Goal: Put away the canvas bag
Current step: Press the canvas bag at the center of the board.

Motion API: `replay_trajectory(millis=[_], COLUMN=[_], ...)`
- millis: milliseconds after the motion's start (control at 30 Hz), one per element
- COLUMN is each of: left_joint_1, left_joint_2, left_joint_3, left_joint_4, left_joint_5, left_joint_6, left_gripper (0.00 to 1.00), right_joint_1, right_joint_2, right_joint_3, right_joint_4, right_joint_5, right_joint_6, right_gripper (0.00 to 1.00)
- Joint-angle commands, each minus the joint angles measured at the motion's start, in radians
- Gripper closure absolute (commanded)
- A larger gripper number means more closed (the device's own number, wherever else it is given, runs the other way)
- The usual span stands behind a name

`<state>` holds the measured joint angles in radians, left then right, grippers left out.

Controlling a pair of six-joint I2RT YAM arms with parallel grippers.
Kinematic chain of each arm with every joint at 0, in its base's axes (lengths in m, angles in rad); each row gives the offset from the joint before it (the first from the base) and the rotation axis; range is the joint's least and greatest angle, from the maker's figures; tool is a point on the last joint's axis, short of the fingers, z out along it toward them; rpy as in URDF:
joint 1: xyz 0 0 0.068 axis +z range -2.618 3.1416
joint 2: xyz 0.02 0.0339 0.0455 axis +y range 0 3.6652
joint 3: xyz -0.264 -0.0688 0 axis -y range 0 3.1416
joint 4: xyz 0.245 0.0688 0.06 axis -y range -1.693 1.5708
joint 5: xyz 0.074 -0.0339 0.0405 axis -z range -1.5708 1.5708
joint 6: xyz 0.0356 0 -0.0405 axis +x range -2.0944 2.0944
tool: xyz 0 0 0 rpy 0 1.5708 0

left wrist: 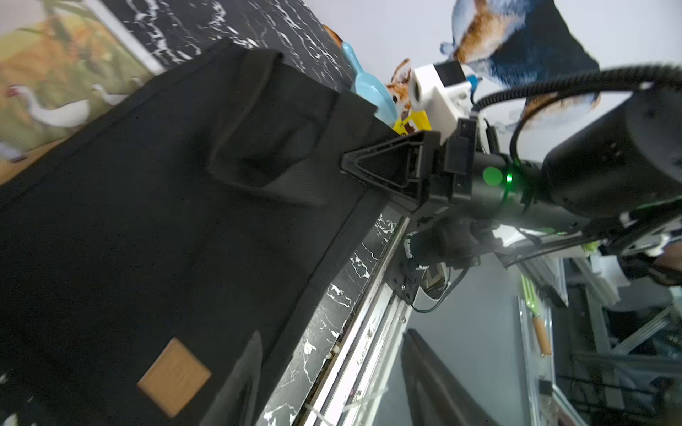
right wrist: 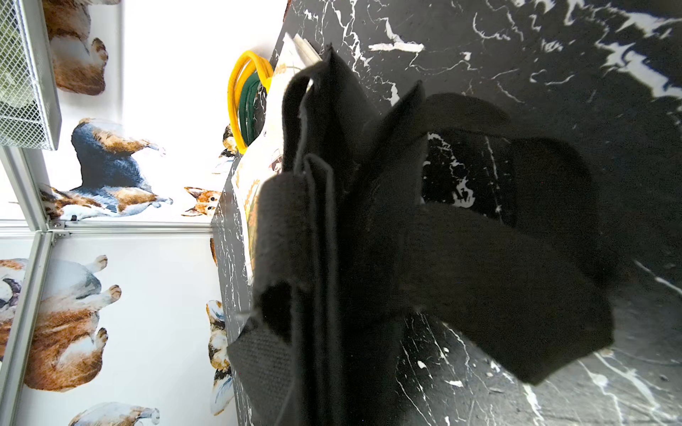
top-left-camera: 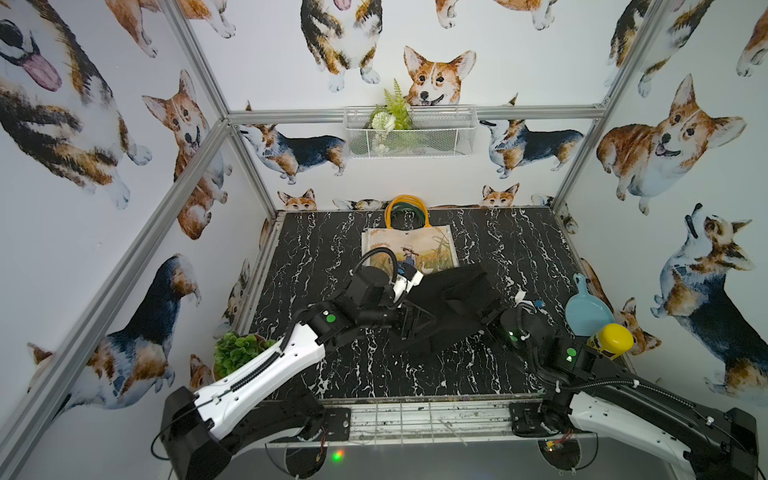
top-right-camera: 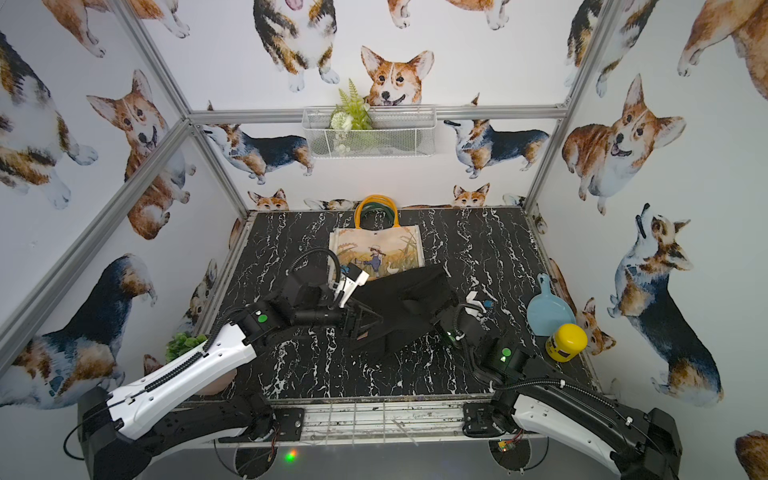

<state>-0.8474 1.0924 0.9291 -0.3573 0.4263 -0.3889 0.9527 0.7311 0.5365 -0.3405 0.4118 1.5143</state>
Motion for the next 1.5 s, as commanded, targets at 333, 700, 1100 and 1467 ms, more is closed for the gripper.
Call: replay_trajectory(millis=[333,700,1100,1467], left_joint_1=[-0.311,-0.314,-0.341,-0.376], left_joint_2=[0.349,0.305,0.39,0.411], left_joint_3=[0.19,0.092,0.118,0.109], left_joint_4=[0.011,0.103,0.218,0.222], left_joint_5=[-0.401,-0.372,-0.291,-0.324], left_joint_6=[0.182,0.11,0.046,0.031], left_gripper=[0.38,0.38,0.39,0.39], right_joint_1=[0.064,0.064,0.064,0.065], right_joint_2=[-0.055,-0.073,-0.062,-0.067], right_joint_3=[0.033,-0.016,-0.009,-0.013], right_joint_4=[-0.016,0.112,0.13,0.135], right_joint_5=[0.073,0.029,0.016,0.007], right_joint_6=[0.199,0.103,0.107,0.122], right_gripper=[1.0,0.45,0.59,1.0])
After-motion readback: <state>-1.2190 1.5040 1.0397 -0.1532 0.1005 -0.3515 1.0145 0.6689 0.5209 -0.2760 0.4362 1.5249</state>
